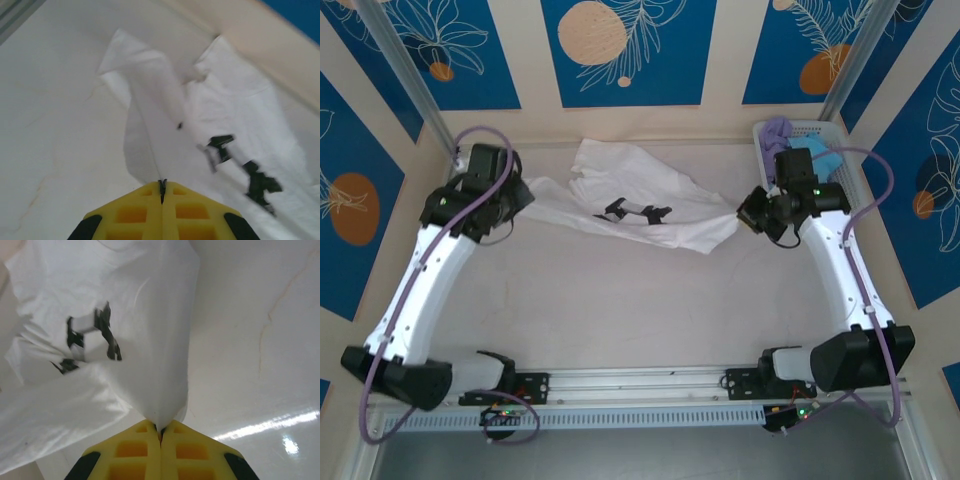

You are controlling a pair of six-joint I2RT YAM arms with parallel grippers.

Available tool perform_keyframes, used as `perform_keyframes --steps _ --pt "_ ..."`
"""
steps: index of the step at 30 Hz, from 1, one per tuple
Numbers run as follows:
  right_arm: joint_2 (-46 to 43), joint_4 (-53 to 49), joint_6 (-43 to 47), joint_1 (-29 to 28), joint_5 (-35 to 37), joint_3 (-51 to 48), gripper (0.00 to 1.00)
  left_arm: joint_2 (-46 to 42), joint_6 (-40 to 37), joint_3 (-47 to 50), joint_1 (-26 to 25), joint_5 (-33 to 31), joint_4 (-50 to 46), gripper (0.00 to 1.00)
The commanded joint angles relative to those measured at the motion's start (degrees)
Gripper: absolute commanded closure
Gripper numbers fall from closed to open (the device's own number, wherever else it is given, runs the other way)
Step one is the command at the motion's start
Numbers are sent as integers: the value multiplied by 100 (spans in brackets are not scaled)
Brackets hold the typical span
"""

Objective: Fold and stack the t-shirts

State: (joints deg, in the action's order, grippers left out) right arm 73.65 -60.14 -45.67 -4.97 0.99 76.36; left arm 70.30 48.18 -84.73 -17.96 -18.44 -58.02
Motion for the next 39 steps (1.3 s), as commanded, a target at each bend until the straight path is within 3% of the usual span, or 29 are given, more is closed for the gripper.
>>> perform_keyframes --steps 1,6,9,11,13,17,20,22,25,30,35,37,38,39 --pt "-322 21 -188 -61 -337 -956 100 -766 552 1164 293 -121 -604 100" --pt "-183 299 -113 110 -437 -1433 100 -1055 64 2237 1117 1175 -520 100" --pt "380 617 -263 228 -466 -1061 100 -394 -54 2282 1430 1906 41 100" --pt "1134 654 -486 308 -569 -285 100 433 -40 1724 1510 2337 485 100" --pt "1988 431 -566 352 -764 957 100 1475 -212 543 1507 2658 572 100" --pt "3562 -846 -520 443 -772 4877 100 3380 -775 -3682 1469 3048 -451 100" --pt "4188 -1425 -597 497 -753 7470 100 4320 -868 -7072 1463 3164 -1041 100" --pt "4103 -1500 -594 506 -811 8232 100 4462 -811 -8136 1480 3267 -1045 100" --pt "3091 -1125 -279 345 -710 7301 100 3530 -1034 -6942 1461 3433 -665 100" --pt "326 518 51 -110 -298 2965 100 783 -1364 -2745 1442 2620 -90 100" --pt "-1627 679 -109 -477 -453 -456 100 -1665 -1161 727 1446 1724 -808 100" --pt "-2060 682 -236 -766 -642 -1481 100 -2598 -854 1909 1452 1403 -1080 100" --pt "-2196 575 -415 -975 -533 -1940 100 -3008 -690 2388 1449 1227 -1238 94" --pt "-2305 475 -579 -1122 -475 -2287 100 -3331 -586 2779 1444 1070 -1378 94"
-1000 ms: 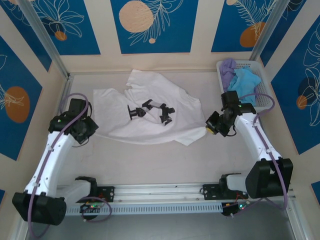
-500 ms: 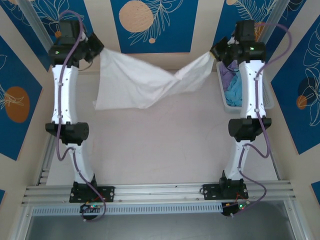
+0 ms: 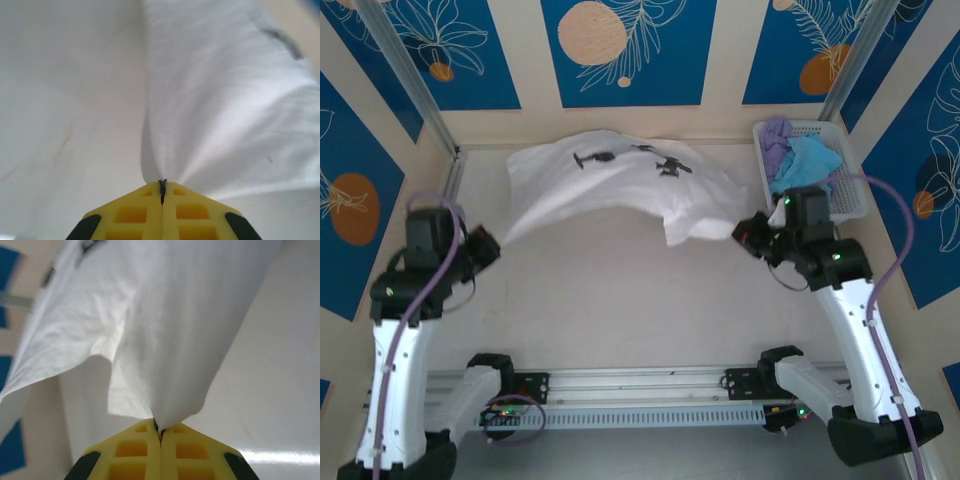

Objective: Fold and stack the t-shirts

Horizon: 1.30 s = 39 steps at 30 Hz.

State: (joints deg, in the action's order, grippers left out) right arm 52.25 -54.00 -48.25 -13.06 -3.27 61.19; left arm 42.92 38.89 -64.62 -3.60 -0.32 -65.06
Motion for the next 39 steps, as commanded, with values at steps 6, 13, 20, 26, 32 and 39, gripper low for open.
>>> perform_keyframes --steps 6,13,20,26,32,39 --pt "-468 -641 -866 -1273 59 -1750 100 -1523 1219 1087 21 -1888 -1208 100" --pt "-429 -839 -799 -1609 29 -1703 92 -840 1680 542 17 -2084 -1286 73" --pt "528 -909 -663 -1485 800 -873 40 88 1404 -33 17 -2243 -805 18" --pt "1961 284 -450 -1437 1204 280 37 1711 585 -470 17 -931 122 21" --pt "5387 2 -33 -1717 1090 3267 58 3638 568 -190 14 105 781 40" --pt "8369 -751 232 -1923 741 6390 66 5002 766 -76 13 252 1184 42"
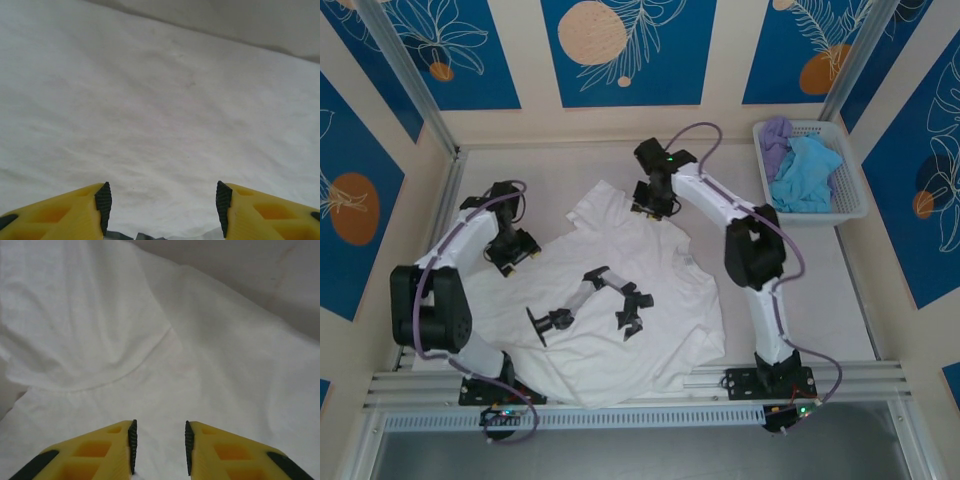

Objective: Fold and stack the t-shirts

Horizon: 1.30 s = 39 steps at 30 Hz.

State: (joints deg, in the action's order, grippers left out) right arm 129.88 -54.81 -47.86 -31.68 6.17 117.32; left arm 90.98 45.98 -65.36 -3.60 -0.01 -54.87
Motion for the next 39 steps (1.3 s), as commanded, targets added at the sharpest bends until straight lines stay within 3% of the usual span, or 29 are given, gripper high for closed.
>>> perform_keyframes --steps 1,6,12,16,21,28,30,35,39 --pt "911 -829 198 -52 -268 1199 67 338 78 9 4 177 218 43" --pt "2060 -1251 181 29 -517 2587 67 1067 201 -19 -9 448 629 46" --pt "2296 -1304 -104 412 -460 2470 67 2048 199 -699 -184 475 712 47" --pt "2302 -1290 -227 838 -463 2388 67 2771 40 -1641 -443 419 583 48" --pt "2322 -1176 -384 1360 -543 2477 66 3963 -184 -3626 -755 371 174 48" --pt "2814 -789 -607 1967 -501 3539 63 6168 -433 -7898 -898 460 -747 46" --pt "2972 -530 -575 2071 -476 3825 62 6560 -377 -8609 -859 580 -650 44" --pt "2986 86 -763 2289 -730 4147 55 6602 -147 -8948 -700 1002 54 36" --pt "2312 229 -458 2209 -754 4354 42 5827 -498 -8971 -618 655 -263 23"
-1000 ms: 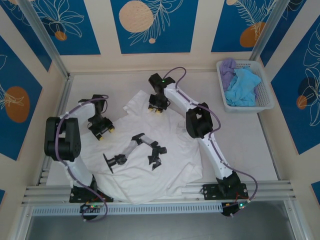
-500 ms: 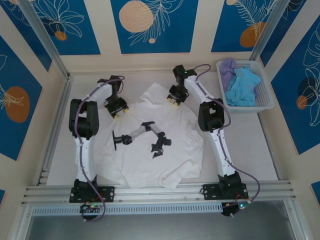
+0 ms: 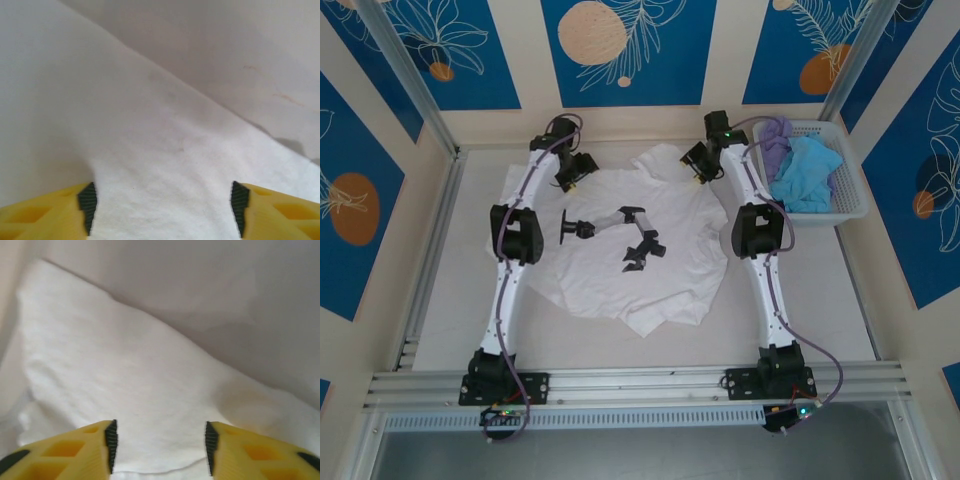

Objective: Fold and stack the t-shirts

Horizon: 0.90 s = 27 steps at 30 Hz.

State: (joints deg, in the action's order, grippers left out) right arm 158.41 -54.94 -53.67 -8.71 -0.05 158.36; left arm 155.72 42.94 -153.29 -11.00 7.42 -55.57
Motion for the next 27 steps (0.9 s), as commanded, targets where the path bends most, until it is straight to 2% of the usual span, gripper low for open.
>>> perform_keyframes --steps 1,5,10,14,19,24,27 --pt "-834 218 223 -123 -77 82 39 -916 -223 -55 170 -200 -323 22" --pt "-2222 -131 485 -316 -115 -1081 37 -2215 83 1402 330 -628 -562 22" --pt "-4267 -81 797 -1024 166 -4241 37 -3670 464 3754 484 -779 -427 28" --pt "-5627 414 680 -1578 128 -6745 38 -4174 705 4991 574 -665 -323 35" --pt "-6720 653 207 -2213 45 -8896 41 -3954 821 5247 582 -811 -648 42" --pt "-7360 684 -301 -2770 335 -9982 41 -3564 898 5128 530 -929 -824 46" --pt "-7574 744 -602 -3043 462 -10289 41 -3416 892 4993 470 -1167 -949 47"
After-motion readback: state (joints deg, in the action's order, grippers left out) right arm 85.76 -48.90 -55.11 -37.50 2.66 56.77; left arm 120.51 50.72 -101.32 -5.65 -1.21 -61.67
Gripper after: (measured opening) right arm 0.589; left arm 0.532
